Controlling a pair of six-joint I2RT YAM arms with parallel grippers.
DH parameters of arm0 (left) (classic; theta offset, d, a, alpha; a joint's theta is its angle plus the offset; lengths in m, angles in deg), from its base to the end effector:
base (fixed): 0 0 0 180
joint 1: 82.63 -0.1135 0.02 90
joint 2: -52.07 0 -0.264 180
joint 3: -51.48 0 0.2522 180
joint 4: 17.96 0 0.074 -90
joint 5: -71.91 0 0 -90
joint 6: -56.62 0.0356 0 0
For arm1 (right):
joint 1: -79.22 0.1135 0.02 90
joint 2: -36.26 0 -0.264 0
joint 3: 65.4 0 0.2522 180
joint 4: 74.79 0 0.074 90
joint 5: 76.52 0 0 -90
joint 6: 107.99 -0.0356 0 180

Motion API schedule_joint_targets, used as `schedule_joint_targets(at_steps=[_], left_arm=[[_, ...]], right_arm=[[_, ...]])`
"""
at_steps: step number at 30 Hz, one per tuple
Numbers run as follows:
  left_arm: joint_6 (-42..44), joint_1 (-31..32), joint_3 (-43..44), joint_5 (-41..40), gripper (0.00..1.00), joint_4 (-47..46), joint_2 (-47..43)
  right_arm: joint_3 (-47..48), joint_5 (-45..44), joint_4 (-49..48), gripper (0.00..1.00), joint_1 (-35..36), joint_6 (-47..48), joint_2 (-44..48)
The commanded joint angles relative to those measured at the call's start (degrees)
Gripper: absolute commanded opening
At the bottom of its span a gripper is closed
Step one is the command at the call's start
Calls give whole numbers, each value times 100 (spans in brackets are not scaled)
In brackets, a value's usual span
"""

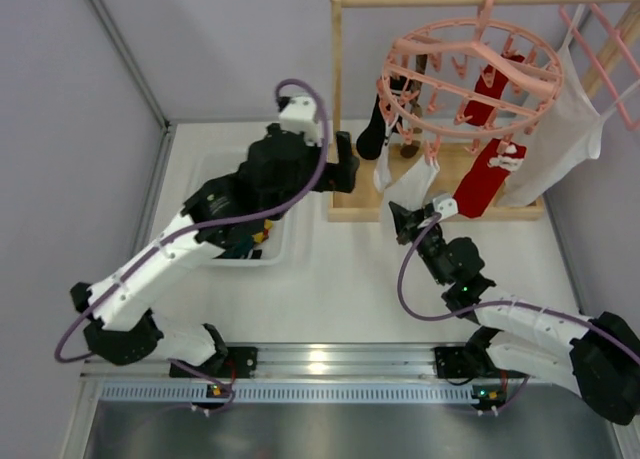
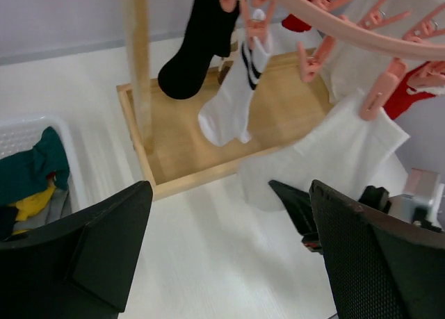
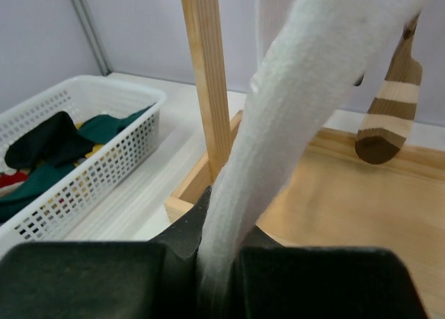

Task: Remove the socks clipped to the hanger

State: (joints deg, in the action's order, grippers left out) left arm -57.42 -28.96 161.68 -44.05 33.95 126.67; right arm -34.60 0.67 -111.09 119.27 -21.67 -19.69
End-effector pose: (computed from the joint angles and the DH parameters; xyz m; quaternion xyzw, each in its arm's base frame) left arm 0.1646 -0.1976 0.4851 0.0692 0.7883 -0.2266 0.5678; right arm 0.1636 0.1272 0.2461 -0.1151 0.6265 0.2201 0.7388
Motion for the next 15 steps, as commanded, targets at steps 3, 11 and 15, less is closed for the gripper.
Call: schedule_joint_targets(at_steps=[3, 11, 15], left_arm=[[706, 609, 1595, -1062, 99, -185, 1239], [1655, 943, 3064, -1096, 99, -185, 2574], [2086, 1022, 3459, -1621, 99, -194, 3006]], right_arm=[[493, -1029, 251, 0, 714, 552, -399], [1038, -1776, 286, 0, 1312, 1089, -1093], [1459, -1996, 357, 0, 1479, 1343, -1489]])
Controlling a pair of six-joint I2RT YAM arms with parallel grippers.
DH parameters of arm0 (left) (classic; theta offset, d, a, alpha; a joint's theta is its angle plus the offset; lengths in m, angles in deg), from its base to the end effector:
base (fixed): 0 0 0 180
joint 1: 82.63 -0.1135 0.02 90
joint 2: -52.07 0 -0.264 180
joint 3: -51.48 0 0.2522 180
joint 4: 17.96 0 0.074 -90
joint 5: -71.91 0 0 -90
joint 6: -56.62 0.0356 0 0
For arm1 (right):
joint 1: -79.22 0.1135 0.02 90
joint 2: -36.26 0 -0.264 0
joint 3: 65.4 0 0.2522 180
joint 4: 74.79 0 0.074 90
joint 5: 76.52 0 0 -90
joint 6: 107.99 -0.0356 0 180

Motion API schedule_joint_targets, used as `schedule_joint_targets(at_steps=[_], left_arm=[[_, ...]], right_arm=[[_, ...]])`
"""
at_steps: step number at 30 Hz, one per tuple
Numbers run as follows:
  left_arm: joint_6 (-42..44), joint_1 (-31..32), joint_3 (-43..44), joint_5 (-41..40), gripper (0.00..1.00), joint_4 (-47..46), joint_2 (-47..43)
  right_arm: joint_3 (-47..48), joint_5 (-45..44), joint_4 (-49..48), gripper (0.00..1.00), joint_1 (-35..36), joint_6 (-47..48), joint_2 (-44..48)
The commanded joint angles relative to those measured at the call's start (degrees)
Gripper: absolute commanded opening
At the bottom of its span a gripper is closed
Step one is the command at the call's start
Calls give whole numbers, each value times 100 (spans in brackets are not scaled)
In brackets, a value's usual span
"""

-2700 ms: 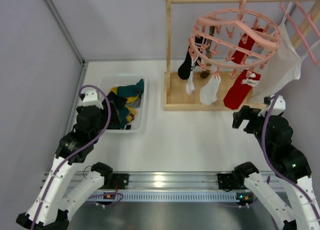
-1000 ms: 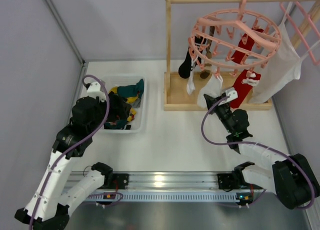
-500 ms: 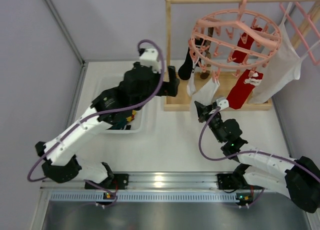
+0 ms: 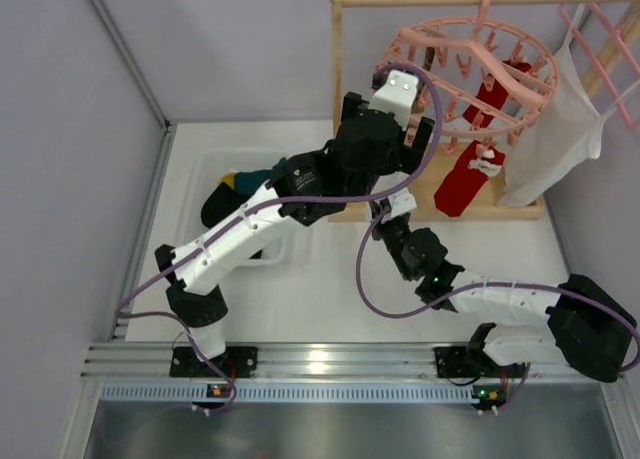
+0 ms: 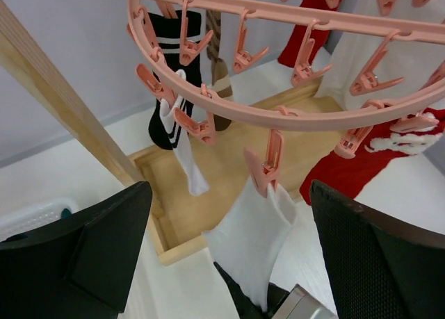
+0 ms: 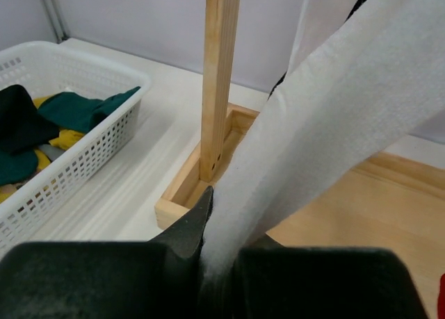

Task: Remove the socks clipped to the hanger

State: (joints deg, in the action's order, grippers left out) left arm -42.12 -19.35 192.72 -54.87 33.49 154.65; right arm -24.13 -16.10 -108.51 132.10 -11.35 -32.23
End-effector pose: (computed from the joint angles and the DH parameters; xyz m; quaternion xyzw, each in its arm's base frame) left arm 0.1874 -0.3248 0.5060 0.1648 0.7493 -0.1487 0.6239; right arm 0.1659 0.1901 0.2556 -0.1542 0.6534 0.1269 0.7301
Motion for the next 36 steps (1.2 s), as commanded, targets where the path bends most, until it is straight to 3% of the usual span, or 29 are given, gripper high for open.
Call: schedule_joint_targets(at_steps=[1, 9, 13, 20, 24, 33, 36], left_arm=[[757, 131, 478, -733, 98, -148, 296], [968, 184, 672, -1190, 93, -157, 850], [996, 149, 822, -1332, 78, -174, 1052], [943, -71, 1103, -1060, 70, -192, 1325], [1005, -194, 1358, -937, 59, -209, 1501], [1022, -255, 1429, -779, 57, -324, 1659], [1031, -299, 1429, -753, 47, -394, 1677]], right_arm=[[474, -363, 125, 0, 248, 338, -296], [879, -592, 152, 0, 433, 488, -806], [897, -584, 169, 0, 504, 514, -833], [923, -557, 240, 0, 592, 506, -789], [949, -540, 275, 0, 635, 514, -806], [1029, -513, 301, 0, 679, 506, -921], [1029, -505, 301, 0, 714, 506, -929]])
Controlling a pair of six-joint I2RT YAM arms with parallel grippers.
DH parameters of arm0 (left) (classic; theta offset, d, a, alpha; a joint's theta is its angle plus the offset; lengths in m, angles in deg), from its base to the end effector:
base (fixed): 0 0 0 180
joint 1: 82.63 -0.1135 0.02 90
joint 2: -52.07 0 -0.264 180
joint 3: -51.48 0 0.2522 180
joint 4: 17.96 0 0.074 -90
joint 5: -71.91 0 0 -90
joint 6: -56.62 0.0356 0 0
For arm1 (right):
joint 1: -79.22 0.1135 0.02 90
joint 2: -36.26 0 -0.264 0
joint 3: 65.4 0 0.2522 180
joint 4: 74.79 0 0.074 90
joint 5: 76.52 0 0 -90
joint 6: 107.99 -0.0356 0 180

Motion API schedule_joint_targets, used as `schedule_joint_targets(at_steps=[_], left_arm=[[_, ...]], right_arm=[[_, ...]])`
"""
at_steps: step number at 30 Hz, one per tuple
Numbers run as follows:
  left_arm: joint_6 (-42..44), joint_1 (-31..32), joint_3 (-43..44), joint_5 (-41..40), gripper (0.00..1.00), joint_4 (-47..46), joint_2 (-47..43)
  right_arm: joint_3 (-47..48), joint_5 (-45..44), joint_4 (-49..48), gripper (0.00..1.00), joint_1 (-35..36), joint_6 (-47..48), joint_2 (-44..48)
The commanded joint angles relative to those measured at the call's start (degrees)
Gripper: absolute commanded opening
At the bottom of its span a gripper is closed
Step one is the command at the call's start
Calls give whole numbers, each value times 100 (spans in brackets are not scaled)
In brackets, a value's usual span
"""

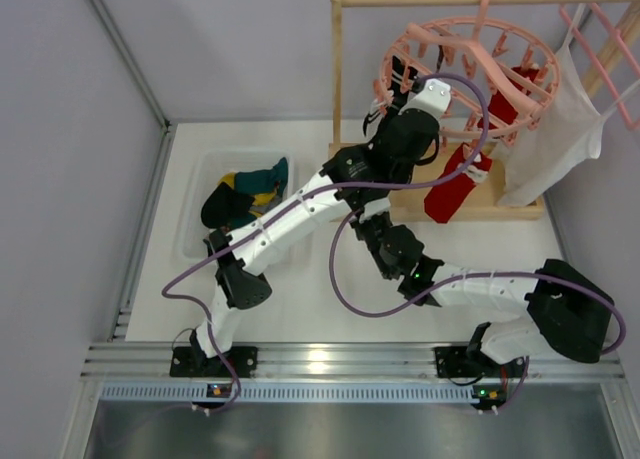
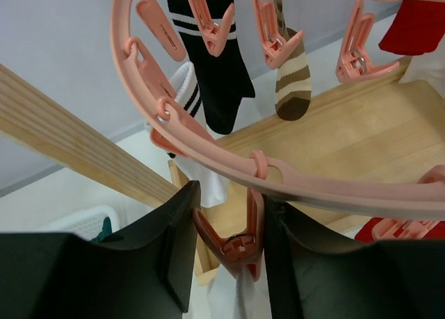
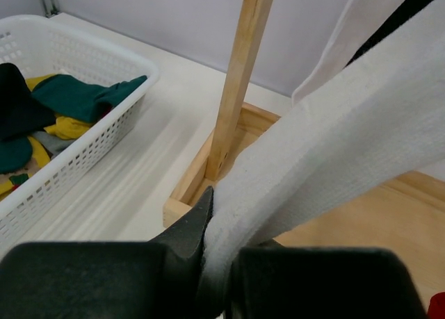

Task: Remove the socks clipped to the hanger

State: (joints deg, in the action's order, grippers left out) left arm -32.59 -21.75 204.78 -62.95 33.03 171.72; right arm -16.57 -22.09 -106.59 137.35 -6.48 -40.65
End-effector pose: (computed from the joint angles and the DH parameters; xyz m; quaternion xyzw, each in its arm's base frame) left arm 0.2435 -0.3855 0.4531 0.1876 0.7553 -0.0081 0.6279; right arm 0.1683 0.2315 0.2586 -0.1888 0.6618 0.0831 0.7207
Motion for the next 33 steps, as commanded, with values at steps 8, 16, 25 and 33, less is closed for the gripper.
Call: schedule_joint_targets(at_steps=[8, 16, 25, 33], left_arm=[[61, -147, 213, 100, 20, -436, -21], [-62, -147, -208, 311, 45, -445, -363], [-571, -200, -962, 513, 86, -454, -1189], [-915, -226, -2676, -601, 98, -436, -2867]], right_arm=[[44, 51, 56, 0, 216, -96, 35], [-789, 270, 327, 0, 269, -578, 921], [-1204, 569, 1602, 0, 252, -1054, 2346], [-626, 1429, 2604, 0, 6, -1432, 2347]])
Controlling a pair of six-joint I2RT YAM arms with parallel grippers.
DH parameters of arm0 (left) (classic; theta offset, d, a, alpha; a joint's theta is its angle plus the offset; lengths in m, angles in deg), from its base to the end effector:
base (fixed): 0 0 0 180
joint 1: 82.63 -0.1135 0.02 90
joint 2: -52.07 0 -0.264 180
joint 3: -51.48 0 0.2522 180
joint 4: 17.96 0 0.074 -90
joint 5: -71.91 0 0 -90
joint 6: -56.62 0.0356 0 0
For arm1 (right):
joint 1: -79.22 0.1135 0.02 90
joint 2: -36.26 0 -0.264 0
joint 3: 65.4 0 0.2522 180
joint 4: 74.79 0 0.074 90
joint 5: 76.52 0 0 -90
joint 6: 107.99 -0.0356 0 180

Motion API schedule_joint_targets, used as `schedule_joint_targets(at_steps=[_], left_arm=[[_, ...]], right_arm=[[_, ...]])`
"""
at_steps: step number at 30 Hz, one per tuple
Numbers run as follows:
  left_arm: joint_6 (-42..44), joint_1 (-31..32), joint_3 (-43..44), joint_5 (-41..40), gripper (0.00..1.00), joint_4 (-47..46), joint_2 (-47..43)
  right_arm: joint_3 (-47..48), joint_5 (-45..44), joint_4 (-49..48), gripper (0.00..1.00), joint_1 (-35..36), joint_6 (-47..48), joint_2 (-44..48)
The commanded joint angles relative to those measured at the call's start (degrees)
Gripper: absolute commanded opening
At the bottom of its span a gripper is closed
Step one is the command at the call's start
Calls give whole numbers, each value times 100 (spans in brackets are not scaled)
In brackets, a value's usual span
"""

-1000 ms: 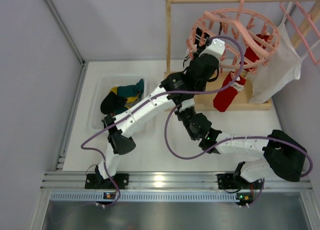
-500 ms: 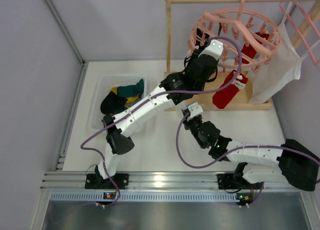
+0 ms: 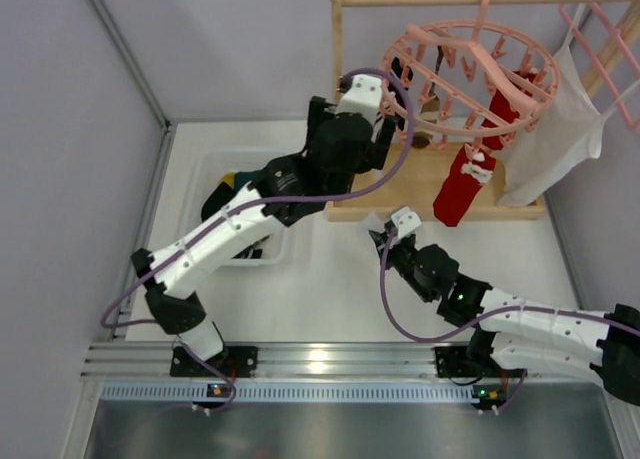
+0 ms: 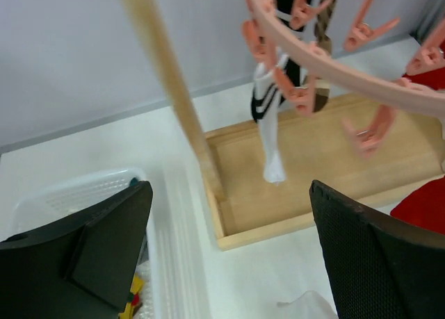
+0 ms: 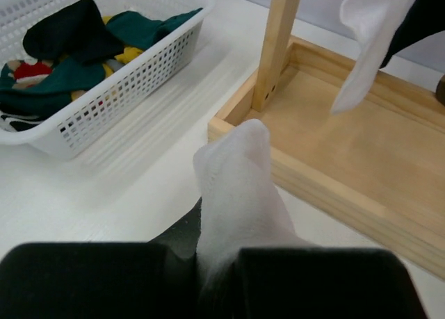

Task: Remove the socks clipped to the hanger

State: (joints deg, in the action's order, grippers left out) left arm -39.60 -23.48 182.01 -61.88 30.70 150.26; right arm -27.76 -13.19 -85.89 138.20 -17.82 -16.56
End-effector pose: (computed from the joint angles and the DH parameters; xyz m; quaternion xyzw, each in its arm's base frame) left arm 0.2090 -0.3019 0.4817 0.1308 0.7644 -0.0492 0.6294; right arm 0.1216 0.1712 0.2503 -0.2148 0.6969 0.1785 0.6606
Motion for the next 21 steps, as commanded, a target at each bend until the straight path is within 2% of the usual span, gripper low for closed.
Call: schedule_joint_targets(at_steps=[1, 2, 7, 11, 13, 17, 18, 20, 21], left_arm=[[-291, -123, -810, -832, 98, -194, -1105], [-327, -176, -1023, -1172, 98, -202, -1309], [-573, -378, -2499, -1896, 98, -167, -2731], [-653, -475, -3291, -2186, 98, -141, -3648], [-626, -466, -3590, -2352, 98, -115, -4069], [-679, -466, -3741, -2477, 98, 113, -4615], [-749, -458, -3749, -2459, 98, 149, -4721], [-828, -466, -3758, -2345, 98, 228, -5002], [-837, -458, -3793, -2284, 98, 228, -5090]], right_arm=[[582, 619, 587, 0, -88, -324, -114], [661, 803, 605, 0, -89, -341, -237], [1486, 1462, 605, 0, -89, -394, -922], [2558, 1981, 973, 0, -89, -421, -2088], [3427, 2192, 1263, 0, -89, -394, -2582], [5106, 2535, 2281, 2, -80, -333, -4155], [5779, 2605, 2423, 2, -88, -350, -4419], [6450, 2641, 2791, 6, -89, -359, -5175], [7133, 2633, 3090, 9, -89, -359, -5412]])
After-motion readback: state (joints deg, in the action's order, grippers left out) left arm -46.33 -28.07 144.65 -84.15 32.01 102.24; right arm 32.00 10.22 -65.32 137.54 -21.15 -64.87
